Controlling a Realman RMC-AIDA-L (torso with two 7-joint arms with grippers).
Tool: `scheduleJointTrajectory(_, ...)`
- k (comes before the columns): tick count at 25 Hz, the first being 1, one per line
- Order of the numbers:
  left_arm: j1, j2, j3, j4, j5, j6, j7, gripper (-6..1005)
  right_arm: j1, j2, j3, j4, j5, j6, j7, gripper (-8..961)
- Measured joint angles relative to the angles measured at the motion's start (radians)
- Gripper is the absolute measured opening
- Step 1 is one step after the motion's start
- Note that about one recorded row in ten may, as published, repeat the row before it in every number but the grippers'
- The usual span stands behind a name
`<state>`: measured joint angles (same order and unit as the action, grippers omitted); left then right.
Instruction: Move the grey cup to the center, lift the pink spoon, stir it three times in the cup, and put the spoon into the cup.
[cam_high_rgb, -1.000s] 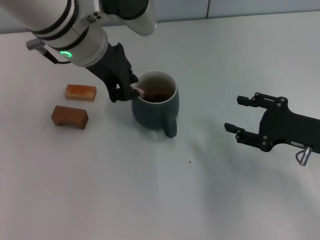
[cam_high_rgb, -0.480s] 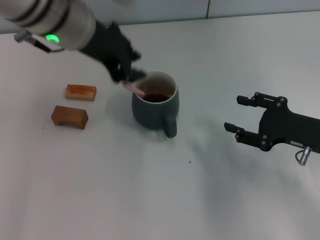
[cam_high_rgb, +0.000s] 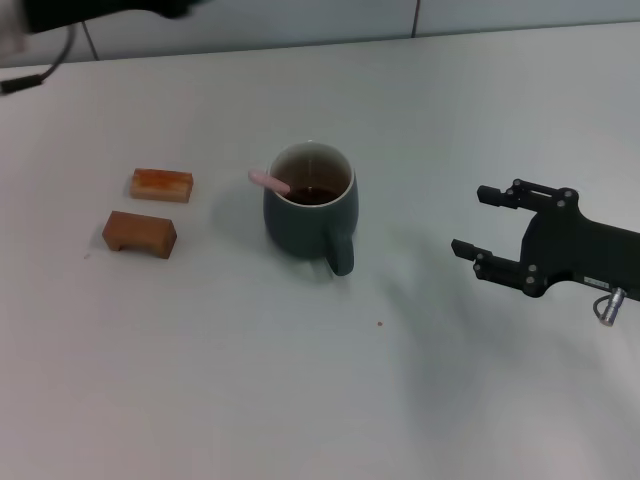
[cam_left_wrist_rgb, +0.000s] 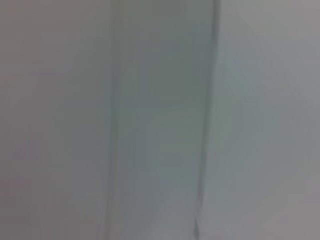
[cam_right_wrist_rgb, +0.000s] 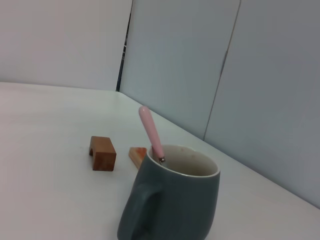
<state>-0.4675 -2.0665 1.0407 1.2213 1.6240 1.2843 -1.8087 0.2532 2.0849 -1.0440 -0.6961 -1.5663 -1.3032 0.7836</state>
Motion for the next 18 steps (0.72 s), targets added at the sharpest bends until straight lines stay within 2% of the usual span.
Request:
scheduleJointTrajectory(4,0.085,0.001,-0.020,-0.162,-0.256,-0.013,0.198,424,0.000,0.000,0.003,0.001,0.000,0.000,-0.003,674)
scheduleJointTrajectory(10,0.184,-0.003,-0.014,-0.411,-0.481,0.071,0.630,444,-0.004,-0.001,0.002,0.002,0.010,0.000,-0.006,674)
scheduleJointTrajectory(12,0.184,-0.003,-0.014,-0.411,-0.481,0.071,0.630,450,-0.006,-0.002,0.002,0.002,0.011,-0.001,-0.007,674)
scheduleJointTrajectory(13,0.229,-0.005,-0.011,-0.553,-0.538,0.160,0.876,454,-0.006,-0.002,0.002,0.002,0.011,-0.001,-0.007,674)
scheduleJointTrajectory(16,0.259,-0.006,-0.012,-0.627,-0.554,0.187,0.963,464,-0.009,-0.002,0.003,-0.001,0.011,-0.001,-0.007,674)
scheduleJointTrajectory(18,0.279,-0.006,-0.011,-0.671,-0.557,0.191,0.999,505,-0.011,-0.002,0.004,-0.001,0.012,-0.001,-0.008,674)
